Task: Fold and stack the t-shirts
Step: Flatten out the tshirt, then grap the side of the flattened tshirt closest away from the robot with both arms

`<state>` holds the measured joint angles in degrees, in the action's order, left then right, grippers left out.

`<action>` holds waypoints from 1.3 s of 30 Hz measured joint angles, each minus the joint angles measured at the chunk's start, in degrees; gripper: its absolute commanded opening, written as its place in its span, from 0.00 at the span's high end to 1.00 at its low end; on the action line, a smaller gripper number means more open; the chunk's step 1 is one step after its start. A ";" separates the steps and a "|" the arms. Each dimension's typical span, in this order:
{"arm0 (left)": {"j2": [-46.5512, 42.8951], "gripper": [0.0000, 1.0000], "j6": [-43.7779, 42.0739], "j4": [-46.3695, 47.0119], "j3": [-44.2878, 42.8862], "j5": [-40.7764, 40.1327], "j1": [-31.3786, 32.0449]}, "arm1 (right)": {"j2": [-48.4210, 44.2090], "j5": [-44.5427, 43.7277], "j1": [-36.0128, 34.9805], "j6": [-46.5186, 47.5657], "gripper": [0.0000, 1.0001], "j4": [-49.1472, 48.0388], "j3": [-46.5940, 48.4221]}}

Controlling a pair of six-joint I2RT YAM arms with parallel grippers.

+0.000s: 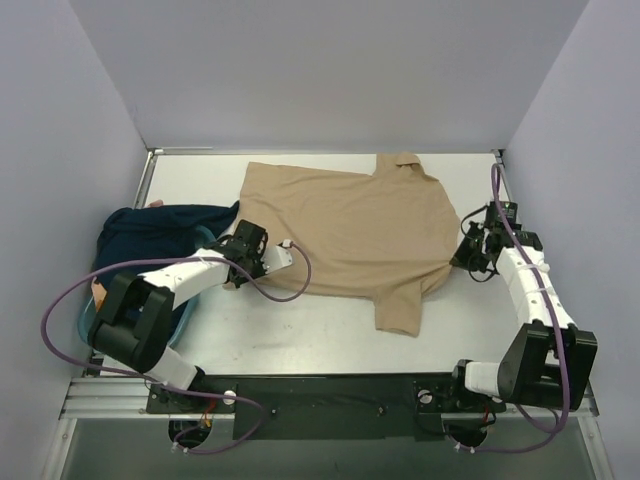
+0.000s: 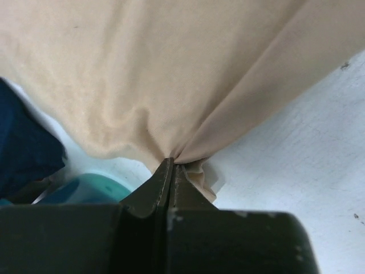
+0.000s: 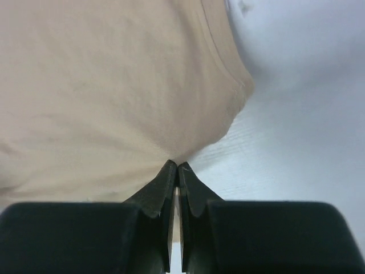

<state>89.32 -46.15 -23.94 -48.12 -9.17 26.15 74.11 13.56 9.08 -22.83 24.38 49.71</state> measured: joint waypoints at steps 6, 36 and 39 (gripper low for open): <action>-4.76 1.00 2.51 0.04 0.00 0.20 0.00 | 6.69 -4.35 -7.10 0.85 1.00 1.42 12.37; -7.34 1.00 7.28 -1.20 1.05 1.44 0.00 | 9.03 -4.74 -17.16 -2.16 0.83 1.66 -8.15; -8.41 1.00 7.78 -1.97 1.05 1.33 0.00 | 10.45 -2.08 -16.94 -2.34 1.00 -0.50 -8.02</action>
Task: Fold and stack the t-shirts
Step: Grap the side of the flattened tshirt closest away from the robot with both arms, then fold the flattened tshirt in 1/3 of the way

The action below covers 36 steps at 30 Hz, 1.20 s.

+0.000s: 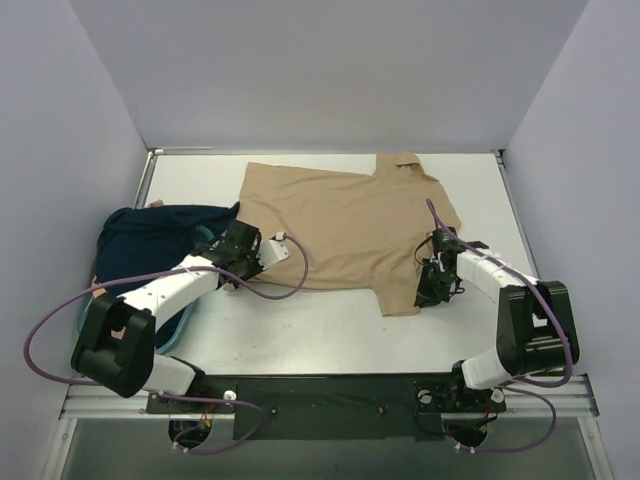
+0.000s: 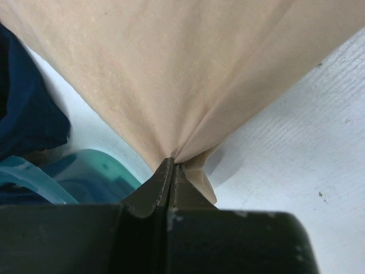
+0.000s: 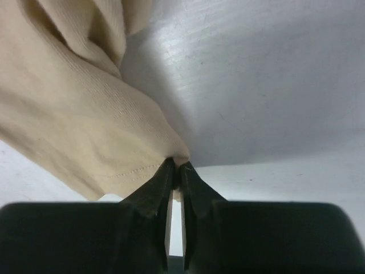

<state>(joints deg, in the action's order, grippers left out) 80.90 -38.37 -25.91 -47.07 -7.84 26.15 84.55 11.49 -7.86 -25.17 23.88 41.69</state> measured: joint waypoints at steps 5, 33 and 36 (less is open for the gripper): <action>-3.23 1.00 0.46 -3.39 -0.20 -0.79 0.00 | -7.34 -0.44 0.61 -0.68 1.00 0.94 -0.85; -11.91 1.00 1.68 -22.23 -2.01 3.67 3.89 | -24.11 2.99 0.63 7.23 1.00 31.76 11.17; -5.44 1.00 1.09 -20.20 -3.32 2.32 3.89 | -14.47 2.69 0.63 9.11 1.00 28.61 13.03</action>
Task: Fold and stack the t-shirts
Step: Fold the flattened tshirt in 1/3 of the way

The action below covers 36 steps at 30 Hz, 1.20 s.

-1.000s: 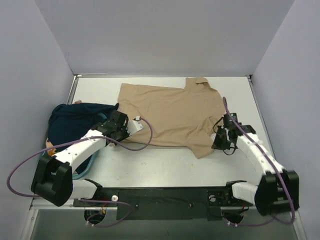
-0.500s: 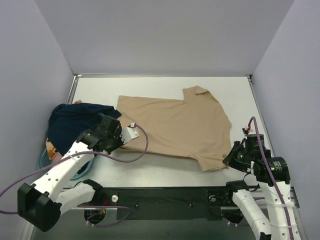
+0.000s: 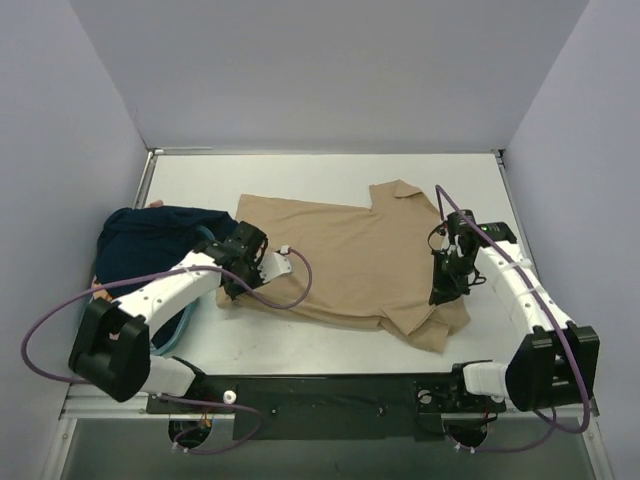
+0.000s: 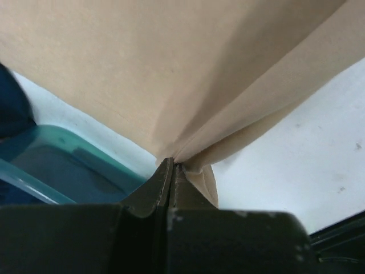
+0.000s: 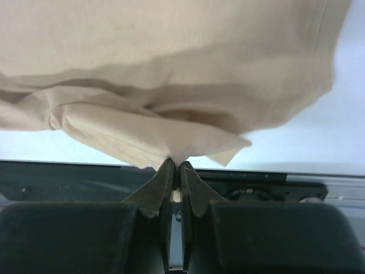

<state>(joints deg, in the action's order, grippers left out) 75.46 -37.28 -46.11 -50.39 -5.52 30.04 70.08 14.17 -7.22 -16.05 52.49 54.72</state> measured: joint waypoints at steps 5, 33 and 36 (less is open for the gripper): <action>9.62 1.00 -1.09 3.52 -5.77 -2.54 -0.11 | 7.63 -3.15 0.79 2.78 1.00 -2.89 4.50; 17.46 0.98 -3.61 15.13 -9.51 -10.12 -2.29 | 30.12 -7.26 0.37 8.15 1.00 -8.59 20.79; 17.53 0.98 -3.61 15.98 -9.55 -10.12 -2.47 | 31.10 -7.34 0.37 8.50 1.00 -8.83 22.75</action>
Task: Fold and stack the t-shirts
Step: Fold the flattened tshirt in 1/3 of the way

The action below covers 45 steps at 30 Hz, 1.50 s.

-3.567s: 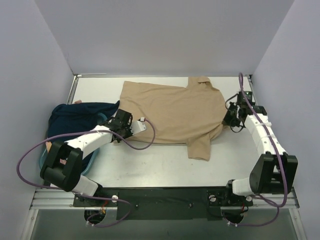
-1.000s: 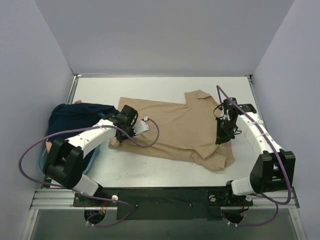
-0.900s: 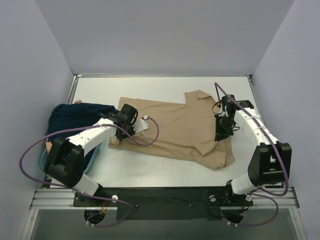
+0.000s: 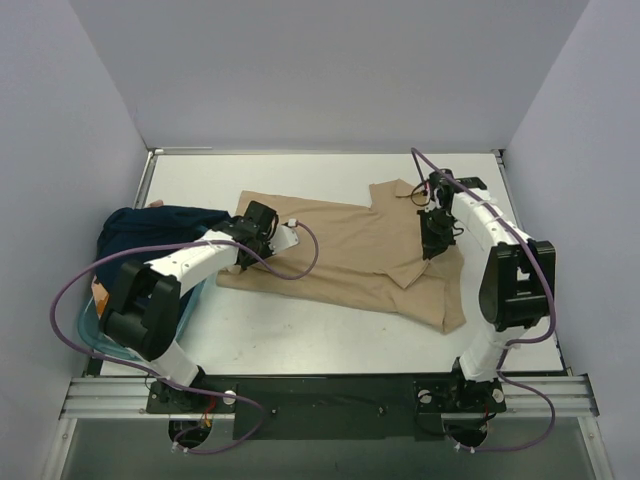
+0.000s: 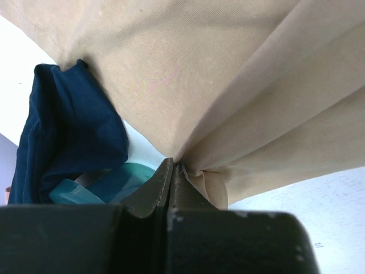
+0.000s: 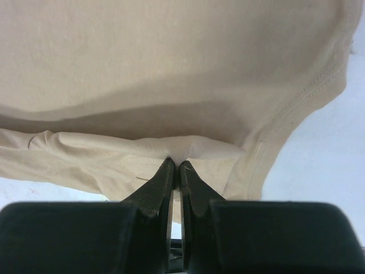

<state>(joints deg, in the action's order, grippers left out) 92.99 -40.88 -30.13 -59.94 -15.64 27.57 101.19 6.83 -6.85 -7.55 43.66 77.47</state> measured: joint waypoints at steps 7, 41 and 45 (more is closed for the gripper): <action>1.86 0.67 -0.13 0.44 -0.11 -0.02 -0.20 | 1.88 -0.50 0.00 0.70 0.93 -0.13 1.53; -10.21 0.53 -11.30 1.86 17.35 7.10 -3.56 | -24.94 9.35 18.69 -17.64 0.67 -15.72 -38.75; -7.28 0.92 -11.96 6.01 17.33 6.45 -3.56 | -21.77 12.22 20.24 -18.08 0.98 -18.82 -39.87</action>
<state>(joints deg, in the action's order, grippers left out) 85.71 -52.84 -24.12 -42.61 -9.19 24.01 79.42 19.05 13.39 -25.63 24.84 37.60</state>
